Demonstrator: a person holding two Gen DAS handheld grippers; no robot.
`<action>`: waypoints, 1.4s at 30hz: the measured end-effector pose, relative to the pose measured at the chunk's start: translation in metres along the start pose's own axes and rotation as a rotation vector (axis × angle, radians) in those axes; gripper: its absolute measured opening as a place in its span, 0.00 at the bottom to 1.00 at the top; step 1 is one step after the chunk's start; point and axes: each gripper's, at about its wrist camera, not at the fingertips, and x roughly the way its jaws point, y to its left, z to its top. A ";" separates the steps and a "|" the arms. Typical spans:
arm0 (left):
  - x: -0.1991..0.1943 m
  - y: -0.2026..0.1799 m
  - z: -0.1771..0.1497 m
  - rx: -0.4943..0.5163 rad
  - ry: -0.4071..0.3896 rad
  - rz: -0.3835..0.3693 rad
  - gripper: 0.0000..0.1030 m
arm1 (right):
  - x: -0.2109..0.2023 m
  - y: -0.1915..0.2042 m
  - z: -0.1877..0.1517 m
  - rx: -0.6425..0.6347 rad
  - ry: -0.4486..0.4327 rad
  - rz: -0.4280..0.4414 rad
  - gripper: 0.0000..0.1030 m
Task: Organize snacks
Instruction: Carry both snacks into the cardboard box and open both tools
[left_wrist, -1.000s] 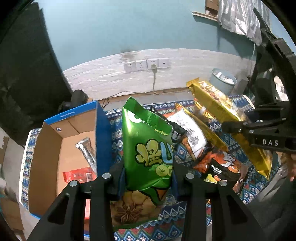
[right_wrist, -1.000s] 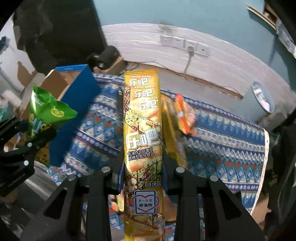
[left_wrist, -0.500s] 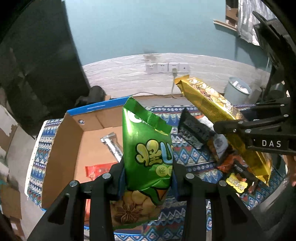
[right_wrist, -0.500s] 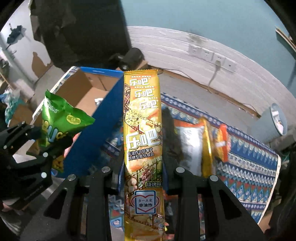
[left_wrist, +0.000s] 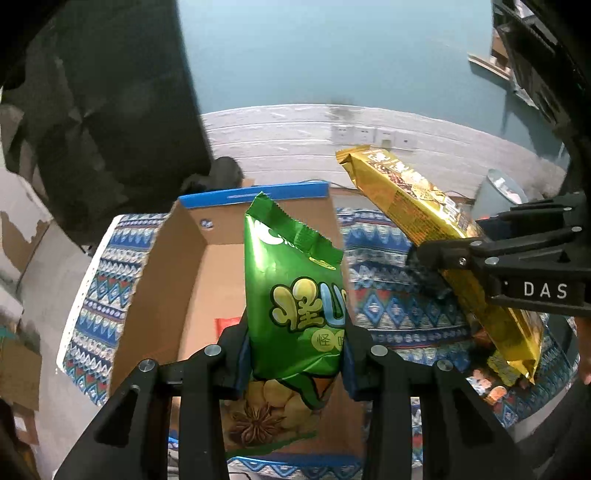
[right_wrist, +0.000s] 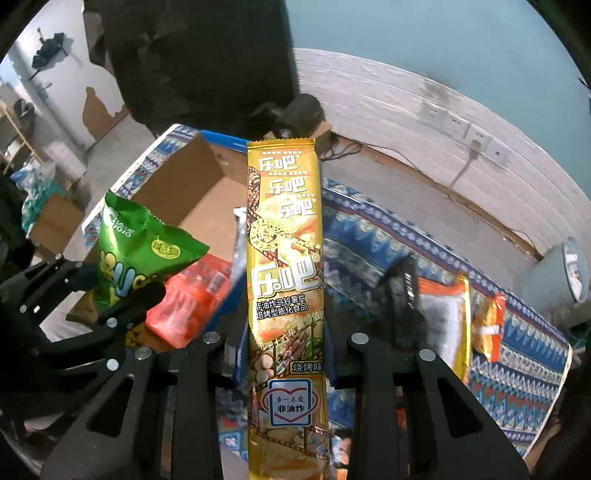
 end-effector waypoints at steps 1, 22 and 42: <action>0.001 0.006 -0.001 -0.008 0.001 0.005 0.38 | 0.003 0.004 0.003 -0.005 0.002 0.004 0.29; 0.035 0.091 -0.013 -0.164 0.079 0.094 0.38 | 0.078 0.086 0.055 -0.047 0.093 0.085 0.29; 0.033 0.087 -0.013 -0.153 0.095 0.087 0.73 | 0.071 0.072 0.046 -0.031 0.075 0.041 0.57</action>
